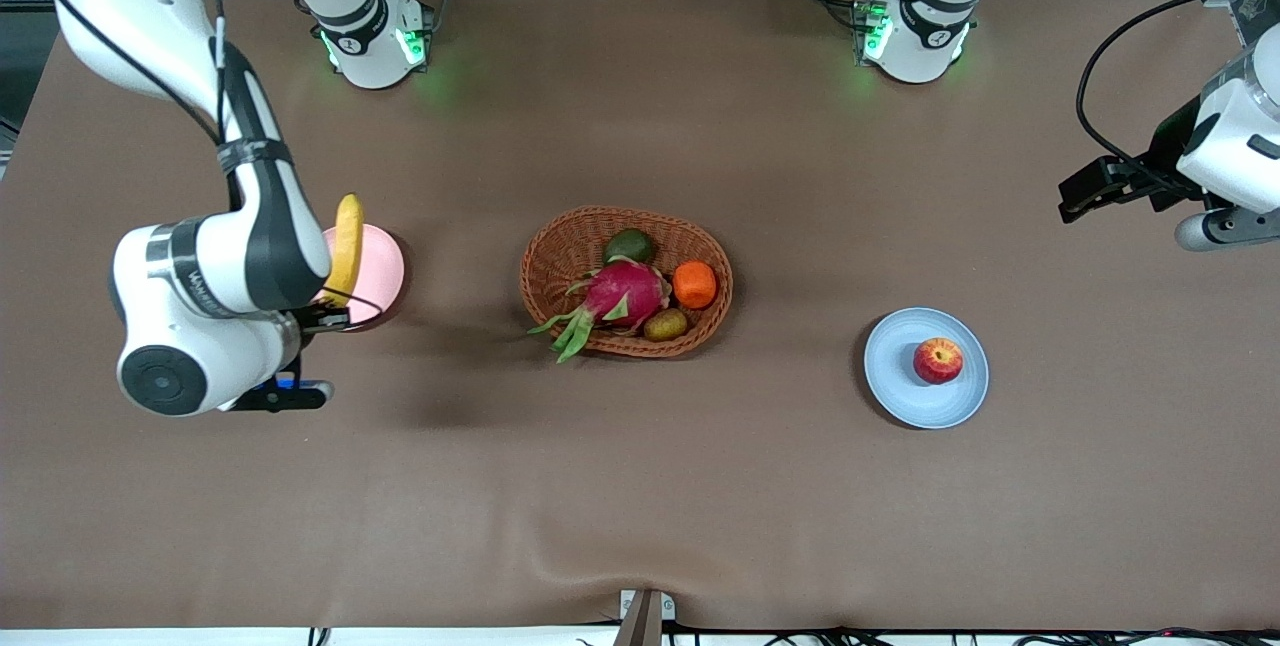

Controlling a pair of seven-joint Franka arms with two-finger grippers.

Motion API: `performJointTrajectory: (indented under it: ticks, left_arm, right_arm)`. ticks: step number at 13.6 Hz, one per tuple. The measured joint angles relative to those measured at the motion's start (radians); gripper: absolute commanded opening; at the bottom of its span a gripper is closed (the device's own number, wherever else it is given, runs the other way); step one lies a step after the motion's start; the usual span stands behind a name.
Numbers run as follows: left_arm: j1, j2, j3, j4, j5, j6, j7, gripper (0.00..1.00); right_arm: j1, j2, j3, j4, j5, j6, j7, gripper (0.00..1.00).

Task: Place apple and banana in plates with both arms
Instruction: 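Lower the banana onto the pink plate and open the right gripper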

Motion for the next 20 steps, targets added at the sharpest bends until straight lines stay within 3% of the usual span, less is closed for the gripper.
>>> performJointTrajectory:
  ticks: [5,9,10,11,16,20]
  left_arm:
    - [-0.008,-0.006,0.016,0.005,-0.017,-0.003,0.005,1.0]
    - [-0.242,-0.027,0.273,0.005,-0.044,-0.032,0.012,1.0]
    - [-0.291,-0.037,0.323,0.005,-0.048,-0.045,0.015,1.0]
    - [-0.33,-0.047,0.359,0.005,-0.05,-0.055,0.018,1.0]
    - [-0.373,-0.08,0.39,-0.01,-0.052,-0.086,0.026,1.0]
    - [-0.387,-0.116,0.399,-0.042,-0.067,-0.086,0.026,1.0]
  right_arm:
    - [-0.034,0.013,0.002,-0.148,-0.007,0.213,-0.048,0.0]
    - [-0.041,0.013,0.001,-0.196,-0.009,0.237,-0.083,0.0]
    - [-0.043,0.013,0.001,-0.202,-0.009,0.238,-0.085,0.38]
    - [-0.044,0.013,0.001,-0.206,-0.009,0.239,-0.086,0.99]
    - [-0.06,0.007,0.002,-0.169,0.025,0.232,-0.085,1.0]
    - [-0.062,-0.021,0.011,0.063,0.053,0.017,-0.088,1.0]
